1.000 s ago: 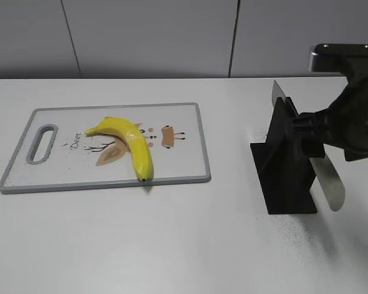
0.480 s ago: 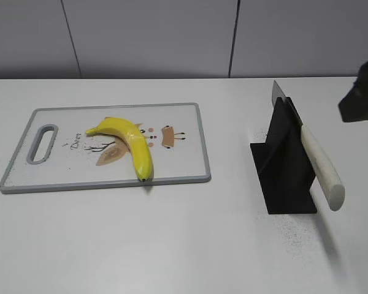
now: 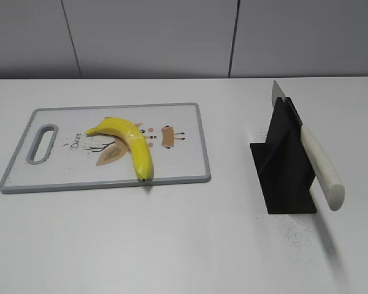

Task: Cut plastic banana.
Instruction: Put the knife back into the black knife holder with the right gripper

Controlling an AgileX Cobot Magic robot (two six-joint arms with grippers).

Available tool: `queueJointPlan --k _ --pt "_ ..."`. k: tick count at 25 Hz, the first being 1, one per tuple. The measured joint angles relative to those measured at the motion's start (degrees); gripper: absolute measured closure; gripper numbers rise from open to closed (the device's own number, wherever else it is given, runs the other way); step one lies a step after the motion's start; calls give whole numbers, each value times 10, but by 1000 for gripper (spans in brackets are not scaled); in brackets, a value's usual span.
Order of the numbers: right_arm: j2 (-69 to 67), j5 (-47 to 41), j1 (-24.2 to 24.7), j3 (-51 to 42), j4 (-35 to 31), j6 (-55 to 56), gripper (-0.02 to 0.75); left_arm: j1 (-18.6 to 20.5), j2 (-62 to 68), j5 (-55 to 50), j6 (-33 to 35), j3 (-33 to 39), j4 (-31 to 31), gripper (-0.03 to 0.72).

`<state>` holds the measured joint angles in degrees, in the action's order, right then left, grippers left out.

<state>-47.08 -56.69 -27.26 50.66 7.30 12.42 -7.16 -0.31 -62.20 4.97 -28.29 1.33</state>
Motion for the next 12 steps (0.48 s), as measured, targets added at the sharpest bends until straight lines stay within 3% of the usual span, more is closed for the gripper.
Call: queueJointPlan --k 12 --pt "226 -34 0 -140 -2 -29 146 0 0 0 0 0 0 180"
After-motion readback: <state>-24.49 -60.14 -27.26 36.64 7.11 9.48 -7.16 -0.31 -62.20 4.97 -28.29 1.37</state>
